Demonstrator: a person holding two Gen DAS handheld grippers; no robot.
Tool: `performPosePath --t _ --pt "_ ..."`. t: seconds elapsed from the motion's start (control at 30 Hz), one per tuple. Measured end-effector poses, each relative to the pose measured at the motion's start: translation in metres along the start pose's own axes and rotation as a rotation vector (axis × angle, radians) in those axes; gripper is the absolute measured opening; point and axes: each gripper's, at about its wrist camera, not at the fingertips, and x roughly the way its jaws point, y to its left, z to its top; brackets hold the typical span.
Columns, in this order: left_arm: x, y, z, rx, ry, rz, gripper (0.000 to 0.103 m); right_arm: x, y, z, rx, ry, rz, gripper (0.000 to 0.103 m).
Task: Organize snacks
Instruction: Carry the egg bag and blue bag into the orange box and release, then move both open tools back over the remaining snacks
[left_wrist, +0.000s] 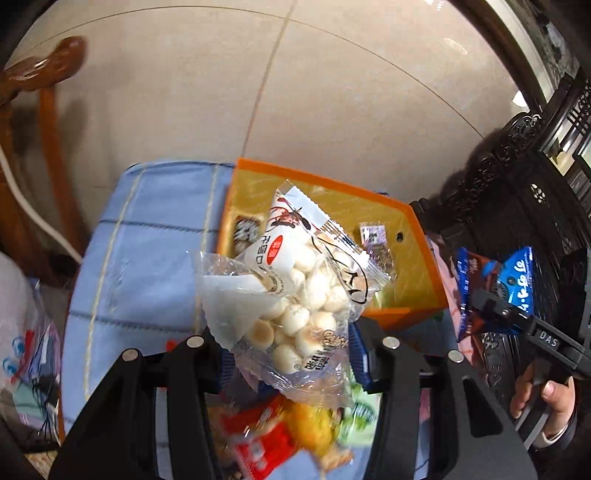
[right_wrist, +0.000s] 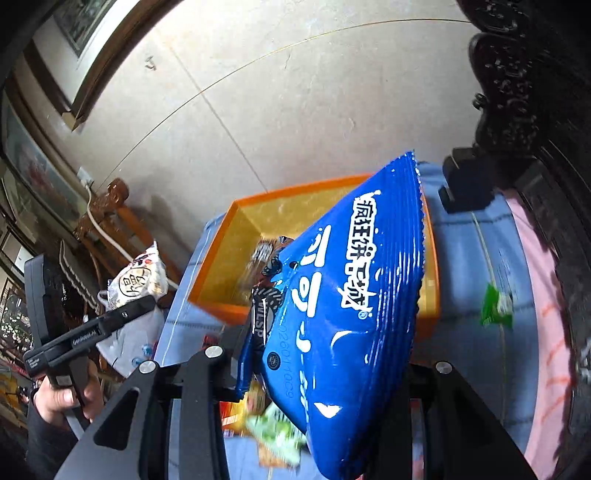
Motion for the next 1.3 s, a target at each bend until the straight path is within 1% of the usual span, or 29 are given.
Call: performPosePath --t 0.03,0.13,0.17,0.2,0.23,0.27,0.3,0.33,0.37,0.4,0.43,0.57,0.63,0.7,0.77,0.87,1.0,1.13,1.3 --pt "0.006 -0.003 0.005 0.006 0.003 -0.001 0.048 0.008 -0.002 0.008 0.004 -0.001 0.002 0.037" --pt "0.032 -0.010 0.024 0.016 0.010 -0.012 0.048 0.028 -0.007 0.025 0.004 -0.006 -0.034 0.037" --pt "0.043 -0.013 0.031 0.016 0.021 -0.003 0.048 0.035 -0.010 0.031 0.010 -0.005 -0.033 0.037" --pt "0.050 -0.014 0.035 0.014 0.027 0.005 0.050 0.040 -0.012 0.034 0.013 -0.003 -0.028 0.039" --pt "0.057 -0.015 0.037 0.009 0.030 0.013 0.055 0.049 -0.014 0.039 0.015 0.005 -0.038 0.043" --pt "0.065 -0.015 0.042 0.000 0.031 0.028 0.074 0.057 -0.017 0.042 0.013 0.011 -0.077 0.051" --pt "0.068 -0.015 0.043 -0.008 0.027 0.057 0.089 0.060 -0.019 0.042 0.015 0.004 -0.128 0.070" --pt "0.069 -0.015 0.044 -0.017 0.016 0.087 0.092 0.059 -0.022 0.042 0.020 -0.011 -0.202 0.077" --pt "0.068 -0.017 0.042 -0.017 0.004 0.095 0.092 0.055 -0.024 0.040 0.024 -0.037 -0.251 0.077" --pt "0.067 -0.017 0.038 -0.009 0.009 0.090 0.092 0.048 -0.026 0.035 0.026 -0.065 -0.250 0.078" --pt "0.066 -0.019 0.034 0.001 0.019 0.088 0.092 0.042 -0.027 0.030 0.020 -0.071 -0.229 0.081" --pt "0.051 -0.018 0.015 0.001 0.033 0.095 0.092 0.026 -0.033 0.003 0.036 -0.043 -0.221 0.084" --pt "0.041 -0.018 0.005 -0.004 0.037 0.089 0.092 0.018 -0.035 -0.011 0.057 -0.032 -0.211 0.089" --pt "0.030 -0.020 -0.006 0.009 0.042 0.096 0.092 0.011 -0.038 -0.022 0.079 -0.015 -0.205 0.092" --pt "0.019 -0.019 -0.019 0.015 0.041 0.100 0.092 0.002 -0.038 -0.038 0.090 0.000 -0.204 0.092" --pt "0.011 -0.013 -0.037 -0.001 0.055 0.104 0.093 -0.004 -0.037 -0.061 0.097 0.032 -0.209 0.093" --pt "0.006 0.000 -0.068 -0.026 0.102 0.137 0.093 -0.010 -0.037 -0.089 0.094 0.076 -0.205 0.098" --pt "0.004 0.011 -0.098 -0.029 0.149 0.166 0.093 -0.013 -0.037 -0.123 0.074 0.140 -0.216 0.099" --pt "0.004 0.025 -0.136 -0.056 0.213 0.195 0.093 -0.014 -0.049 -0.162 0.118 0.216 -0.211 0.099"
